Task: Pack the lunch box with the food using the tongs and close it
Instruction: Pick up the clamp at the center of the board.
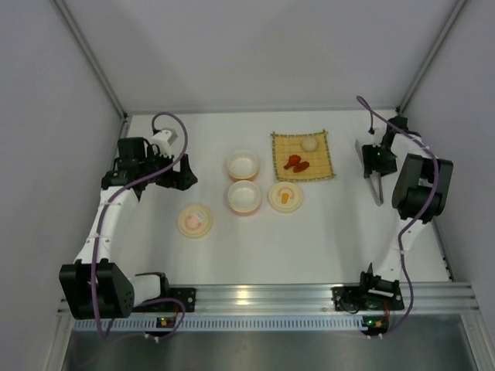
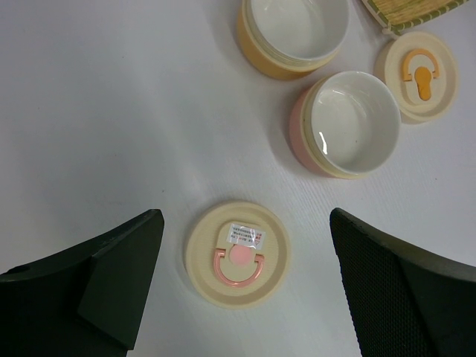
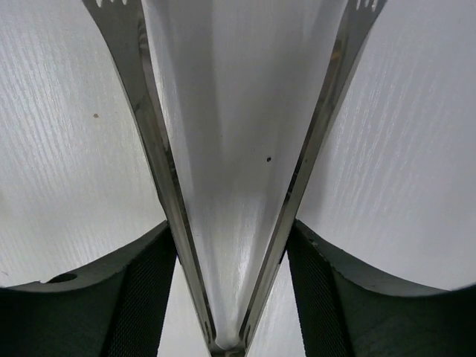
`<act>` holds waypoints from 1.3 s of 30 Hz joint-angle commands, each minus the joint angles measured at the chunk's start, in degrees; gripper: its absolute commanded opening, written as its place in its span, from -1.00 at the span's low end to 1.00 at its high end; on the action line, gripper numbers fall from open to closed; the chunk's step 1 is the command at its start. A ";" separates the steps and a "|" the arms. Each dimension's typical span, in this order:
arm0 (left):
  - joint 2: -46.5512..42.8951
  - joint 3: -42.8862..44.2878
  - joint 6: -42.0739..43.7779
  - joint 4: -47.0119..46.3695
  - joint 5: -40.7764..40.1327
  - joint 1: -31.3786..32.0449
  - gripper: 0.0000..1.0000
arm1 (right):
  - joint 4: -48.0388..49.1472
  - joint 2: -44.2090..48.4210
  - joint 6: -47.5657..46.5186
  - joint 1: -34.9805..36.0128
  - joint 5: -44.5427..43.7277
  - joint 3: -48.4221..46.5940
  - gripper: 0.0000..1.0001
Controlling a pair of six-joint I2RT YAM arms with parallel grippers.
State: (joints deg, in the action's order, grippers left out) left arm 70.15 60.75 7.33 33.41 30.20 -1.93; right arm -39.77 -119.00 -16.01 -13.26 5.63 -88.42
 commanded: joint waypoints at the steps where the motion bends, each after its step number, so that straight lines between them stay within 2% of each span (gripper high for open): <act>1: 0.43 1.21 0.05 -2.30 1.27 0.09 0.97 | -0.83 -0.72 0.80 -0.28 4.92 1.67 0.13; 10: -1.68 1.56 -0.30 -0.54 1.53 0.09 0.97 | -8.12 8.95 -0.07 -0.37 8.34 -1.05 0.09; 20: -2.74 1.21 -0.48 0.17 1.71 0.00 0.97 | -14.28 12.12 -0.51 -0.37 11.86 -4.22 0.06; 28: -3.09 1.56 -0.65 0.60 2.06 0.18 0.97 | -18.32 15.20 -2.27 -0.37 13.18 -6.23 -0.05; 39: -6.25 1.39 1.37 0.70 10.50 0.09 0.97 | -25.62 20.64 -5.17 -0.19 19.50 -10.37 -0.15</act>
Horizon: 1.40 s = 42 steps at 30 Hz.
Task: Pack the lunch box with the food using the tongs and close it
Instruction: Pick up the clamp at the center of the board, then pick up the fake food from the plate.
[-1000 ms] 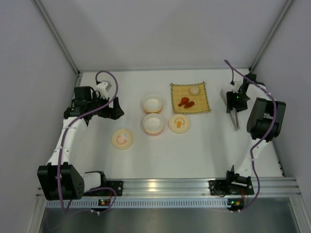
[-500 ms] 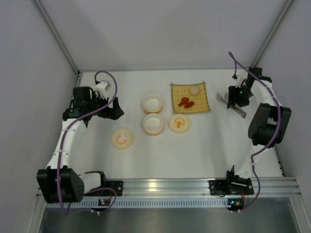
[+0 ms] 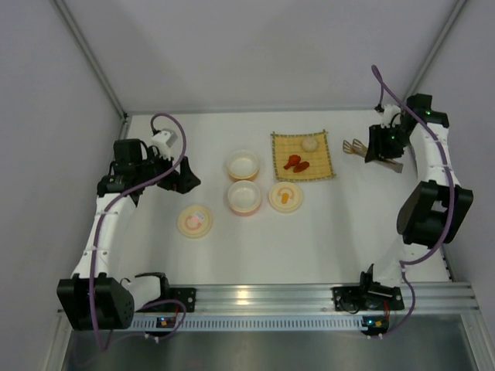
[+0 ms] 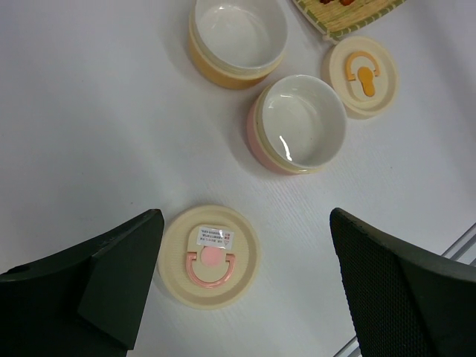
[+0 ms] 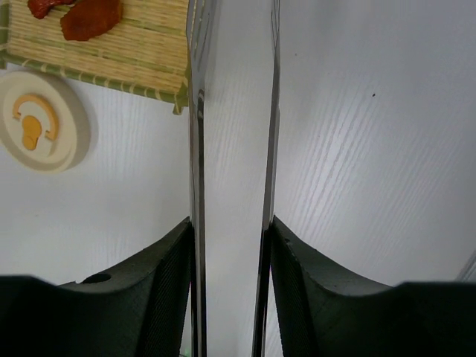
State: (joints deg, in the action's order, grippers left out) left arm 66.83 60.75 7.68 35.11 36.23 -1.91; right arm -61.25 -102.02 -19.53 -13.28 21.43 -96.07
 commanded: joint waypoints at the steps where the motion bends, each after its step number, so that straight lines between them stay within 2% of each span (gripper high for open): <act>1: -2.93 1.47 0.76 -1.19 4.20 0.15 0.97 | -4.22 3.93 -1.65 -0.08 3.79 -2.98 -0.16; 6: -1.79 2.44 0.76 -0.31 3.76 0.07 0.97 | -4.49 5.42 -1.22 1.32 5.20 -4.21 -0.19; 10: -1.70 2.53 0.40 -0.40 3.67 0.07 0.97 | -1.69 6.48 1.51 5.97 4.06 -4.65 -0.19; 22: -1.09 3.15 0.31 0.39 2.71 0.15 0.97 | 8.69 1.57 10.39 20.04 -5.78 -7.01 -0.08; 29: -0.56 3.58 -0.30 0.22 2.62 0.07 0.97 | 9.05 -4.67 11.88 21.45 -7.63 -13.08 0.00; 42: 2.52 3.85 -1.09 -0.31 3.41 0.07 0.97 | 10.01 -9.43 11.27 22.68 -10.36 -15.81 0.16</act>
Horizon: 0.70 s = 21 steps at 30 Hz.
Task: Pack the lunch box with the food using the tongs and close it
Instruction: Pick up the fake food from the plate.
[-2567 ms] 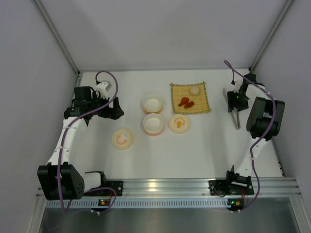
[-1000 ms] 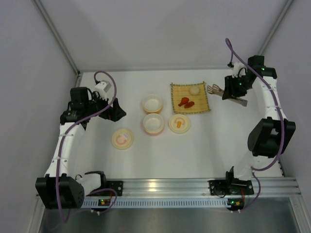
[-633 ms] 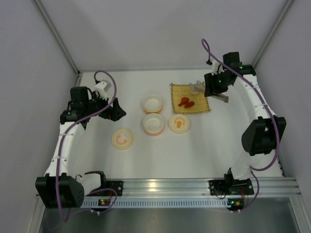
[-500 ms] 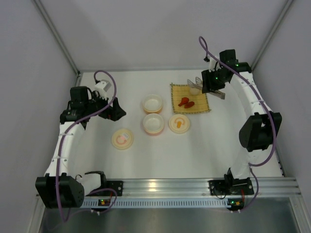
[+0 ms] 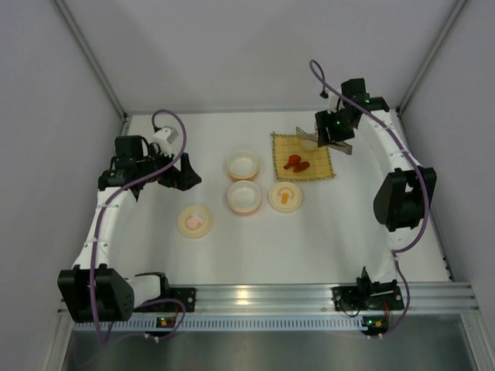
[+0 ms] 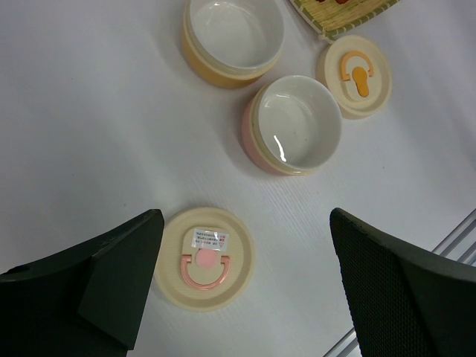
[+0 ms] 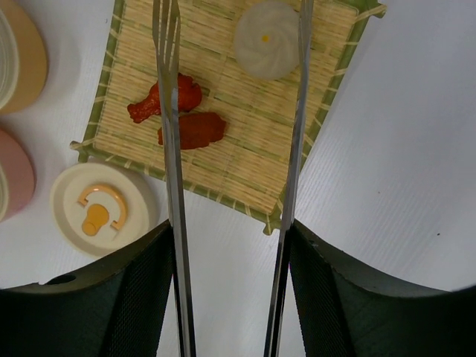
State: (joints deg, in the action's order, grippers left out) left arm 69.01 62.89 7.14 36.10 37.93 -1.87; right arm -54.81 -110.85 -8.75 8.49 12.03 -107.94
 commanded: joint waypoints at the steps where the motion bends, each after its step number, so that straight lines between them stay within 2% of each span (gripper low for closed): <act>1: 0.51 1.79 -0.54 -1.29 1.88 0.02 0.97 | 3.57 -0.77 0.40 1.00 -1.22 -4.12 0.18; 14: 0.86 1.44 -0.11 -1.64 1.53 0.02 0.97 | 4.00 -4.20 -0.39 1.35 -4.91 -4.30 0.21; 21: 0.95 1.35 0.07 -1.91 1.62 0.11 0.97 | 4.44 -5.78 -0.56 1.35 -5.00 -3.59 0.29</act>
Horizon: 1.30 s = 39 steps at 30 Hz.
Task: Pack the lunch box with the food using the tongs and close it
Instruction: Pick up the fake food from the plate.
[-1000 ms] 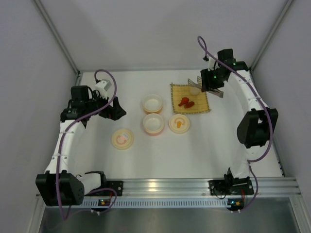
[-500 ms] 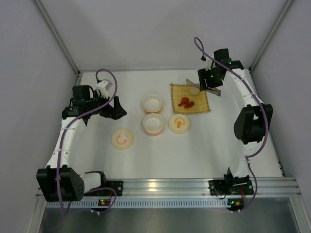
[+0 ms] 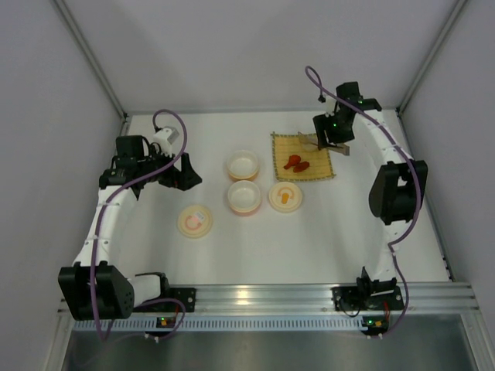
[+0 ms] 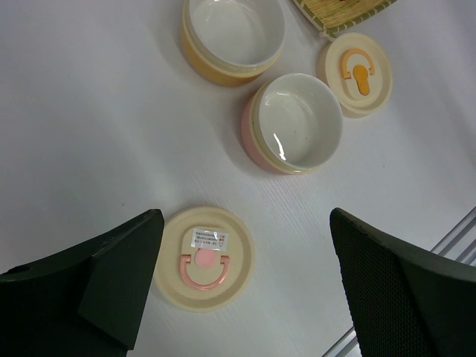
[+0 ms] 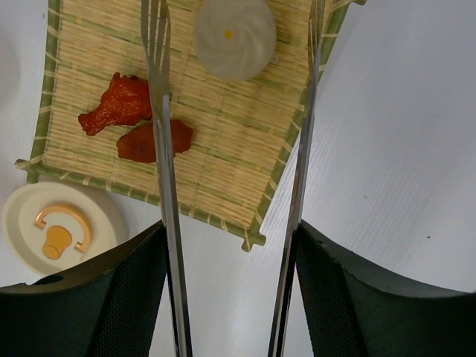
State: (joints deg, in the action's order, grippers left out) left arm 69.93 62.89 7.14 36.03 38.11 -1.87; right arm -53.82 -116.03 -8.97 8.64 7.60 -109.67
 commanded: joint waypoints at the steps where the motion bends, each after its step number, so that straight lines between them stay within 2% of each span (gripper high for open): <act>1: 0.12 1.35 0.07 -1.84 1.44 0.11 0.97 | 3.46 -0.78 -0.52 1.20 -0.56 -1.69 0.29; 25: 0.47 0.74 0.33 -2.63 1.36 0.11 0.97 | 5.22 -2.19 -1.22 1.90 -0.30 1.91 0.24; 39: 0.30 1.53 0.25 -2.19 1.18 0.02 0.97 | 4.52 0.71 -2.63 2.43 -1.44 3.05 -0.14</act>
State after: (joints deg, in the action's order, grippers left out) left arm 70.74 62.89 7.16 35.99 38.09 -1.83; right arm -51.64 -117.91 -10.70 9.76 6.92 -106.85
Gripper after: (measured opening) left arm 0.984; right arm 0.448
